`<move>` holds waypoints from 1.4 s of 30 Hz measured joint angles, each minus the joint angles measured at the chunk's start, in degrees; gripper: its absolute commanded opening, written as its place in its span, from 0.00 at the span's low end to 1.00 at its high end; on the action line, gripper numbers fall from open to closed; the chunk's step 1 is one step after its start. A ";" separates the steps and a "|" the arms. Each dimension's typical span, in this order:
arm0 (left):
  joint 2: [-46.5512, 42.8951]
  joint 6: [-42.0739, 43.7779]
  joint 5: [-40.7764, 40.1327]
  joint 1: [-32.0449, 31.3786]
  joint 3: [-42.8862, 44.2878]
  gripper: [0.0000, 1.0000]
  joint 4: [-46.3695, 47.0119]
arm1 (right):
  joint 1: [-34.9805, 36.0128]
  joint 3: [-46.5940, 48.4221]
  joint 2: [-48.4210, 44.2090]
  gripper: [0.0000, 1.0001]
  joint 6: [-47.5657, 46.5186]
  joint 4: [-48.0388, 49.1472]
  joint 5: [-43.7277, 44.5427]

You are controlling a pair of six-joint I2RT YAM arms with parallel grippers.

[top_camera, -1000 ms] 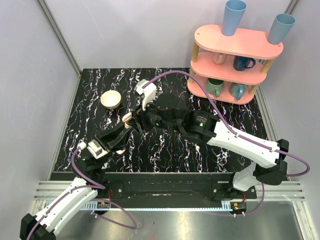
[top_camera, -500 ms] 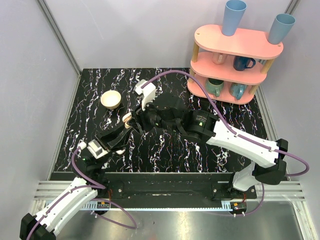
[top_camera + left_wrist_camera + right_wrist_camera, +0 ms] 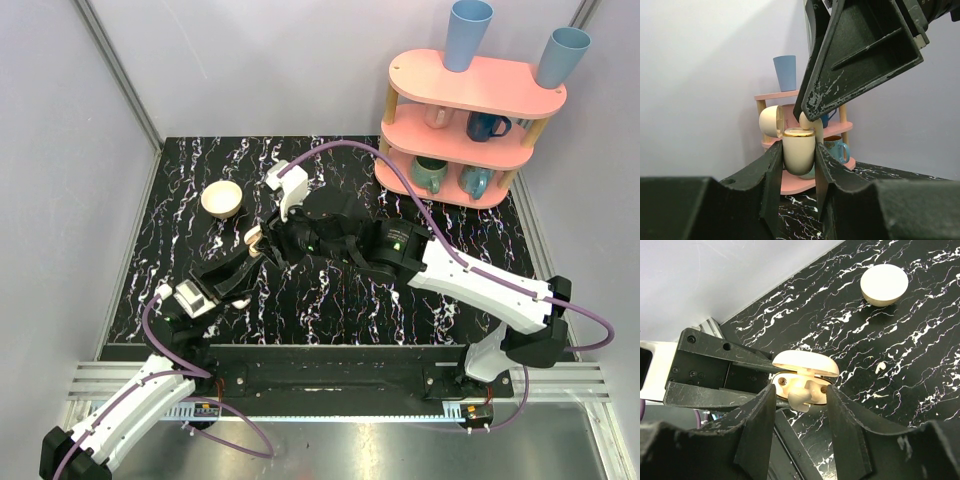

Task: Insert the wireless bluetooth earbuds into the charging case
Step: Pick up the right earbud from the charging case.

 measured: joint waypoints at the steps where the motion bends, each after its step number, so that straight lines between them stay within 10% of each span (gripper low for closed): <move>1: 0.00 0.00 0.00 0.00 0.00 0.00 0.00 | 0.00 0.00 0.02 0.51 0.00 -0.15 -0.02; 32: 0.07 -0.09 0.76 0.00 0.00 0.00 0.50 | 0.00 -0.26 0.61 0.23 -1.20 0.15 0.02; 42: -0.66 -1.99 2.75 0.00 0.04 0.00 1.14 | -0.70 -13.51 -11.72 0.22 -10.27 11.04 -2.80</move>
